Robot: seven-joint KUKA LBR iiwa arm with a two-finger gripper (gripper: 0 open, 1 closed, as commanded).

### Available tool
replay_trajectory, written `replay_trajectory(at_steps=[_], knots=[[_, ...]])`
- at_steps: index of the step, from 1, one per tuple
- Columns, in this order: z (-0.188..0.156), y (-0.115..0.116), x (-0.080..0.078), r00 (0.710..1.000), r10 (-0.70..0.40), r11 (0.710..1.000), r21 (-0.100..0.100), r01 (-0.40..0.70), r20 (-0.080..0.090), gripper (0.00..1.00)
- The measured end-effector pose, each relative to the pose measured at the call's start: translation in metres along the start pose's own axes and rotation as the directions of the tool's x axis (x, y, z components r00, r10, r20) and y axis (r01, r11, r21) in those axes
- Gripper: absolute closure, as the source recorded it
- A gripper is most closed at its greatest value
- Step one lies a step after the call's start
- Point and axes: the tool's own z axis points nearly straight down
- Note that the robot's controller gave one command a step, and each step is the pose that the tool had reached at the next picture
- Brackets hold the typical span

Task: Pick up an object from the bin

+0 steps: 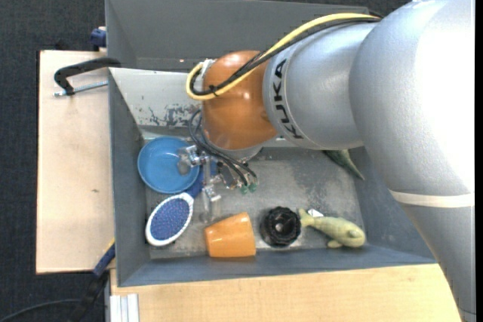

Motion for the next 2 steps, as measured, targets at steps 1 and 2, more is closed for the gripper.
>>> replay_trajectory(at_steps=[1, 2], knots=[[-0.001, 0.000, -0.001, 1.000, 0.001, 1.000, 0.000, -0.001, 0.004, 1.00], [-0.131, 0.030, 0.000, 0.999, 0.027, 1.000, -0.001, -0.027, 0.017, 1.00]])
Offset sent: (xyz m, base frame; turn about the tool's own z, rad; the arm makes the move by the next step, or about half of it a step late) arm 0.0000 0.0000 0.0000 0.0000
